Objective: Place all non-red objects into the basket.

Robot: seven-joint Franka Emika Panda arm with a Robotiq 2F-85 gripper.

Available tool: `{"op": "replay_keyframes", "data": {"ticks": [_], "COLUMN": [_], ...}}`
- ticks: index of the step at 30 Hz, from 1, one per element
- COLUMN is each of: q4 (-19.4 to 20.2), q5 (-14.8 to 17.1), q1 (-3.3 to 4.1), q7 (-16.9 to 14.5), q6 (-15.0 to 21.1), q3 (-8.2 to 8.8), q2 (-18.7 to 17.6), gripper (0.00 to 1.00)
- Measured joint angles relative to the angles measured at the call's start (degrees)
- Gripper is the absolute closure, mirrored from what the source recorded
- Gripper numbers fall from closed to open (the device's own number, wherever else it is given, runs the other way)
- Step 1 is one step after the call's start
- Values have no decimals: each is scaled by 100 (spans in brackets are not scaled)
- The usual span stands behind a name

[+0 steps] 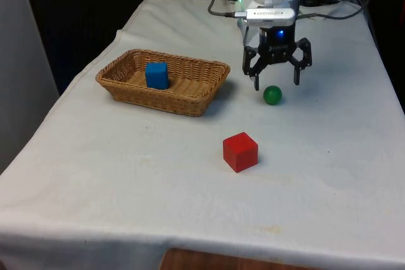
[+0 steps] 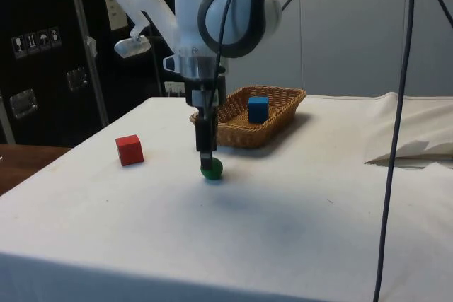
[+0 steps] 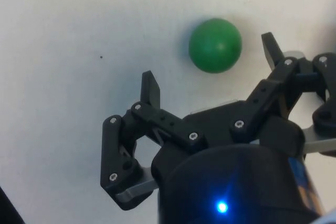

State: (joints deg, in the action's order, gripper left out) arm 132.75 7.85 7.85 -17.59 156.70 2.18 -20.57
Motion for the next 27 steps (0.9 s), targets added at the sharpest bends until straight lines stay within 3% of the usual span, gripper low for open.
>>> {"op": "replay_keyframes", "data": {"ticks": [27], "q4": [-126], "q5": [0], "q1": [23], "q7": [17], "q6": [309], "q3": [-17], "q2": [-401], "gripper": [0]}}
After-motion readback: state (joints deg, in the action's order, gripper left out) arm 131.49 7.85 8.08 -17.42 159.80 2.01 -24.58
